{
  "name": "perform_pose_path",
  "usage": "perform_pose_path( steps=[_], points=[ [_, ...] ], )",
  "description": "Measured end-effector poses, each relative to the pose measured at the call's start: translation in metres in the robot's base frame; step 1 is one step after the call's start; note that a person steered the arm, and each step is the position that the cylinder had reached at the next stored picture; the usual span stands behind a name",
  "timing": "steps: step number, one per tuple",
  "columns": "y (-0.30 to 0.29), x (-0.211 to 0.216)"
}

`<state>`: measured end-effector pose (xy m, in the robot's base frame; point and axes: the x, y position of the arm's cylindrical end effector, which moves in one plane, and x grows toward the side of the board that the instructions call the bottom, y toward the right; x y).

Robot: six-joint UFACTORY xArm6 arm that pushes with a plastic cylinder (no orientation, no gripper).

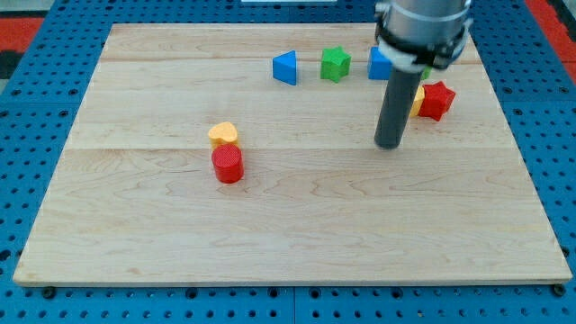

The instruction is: Push the yellow heart to the left of the yellow hexagon

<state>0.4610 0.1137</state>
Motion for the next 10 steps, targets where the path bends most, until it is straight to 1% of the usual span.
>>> perform_pose_path(
  steps=[1,3,4,6,7,8,9,10],
  points=[
    [-0.031,0.050],
    [-0.195,0.049],
    [-0.211,0.002],
    [-0.253,-0.056],
    [-0.263,-0.079],
    [-0.197,-0.080],
    [-0.169,-0.064],
    [-0.129,-0.068]
  ],
)
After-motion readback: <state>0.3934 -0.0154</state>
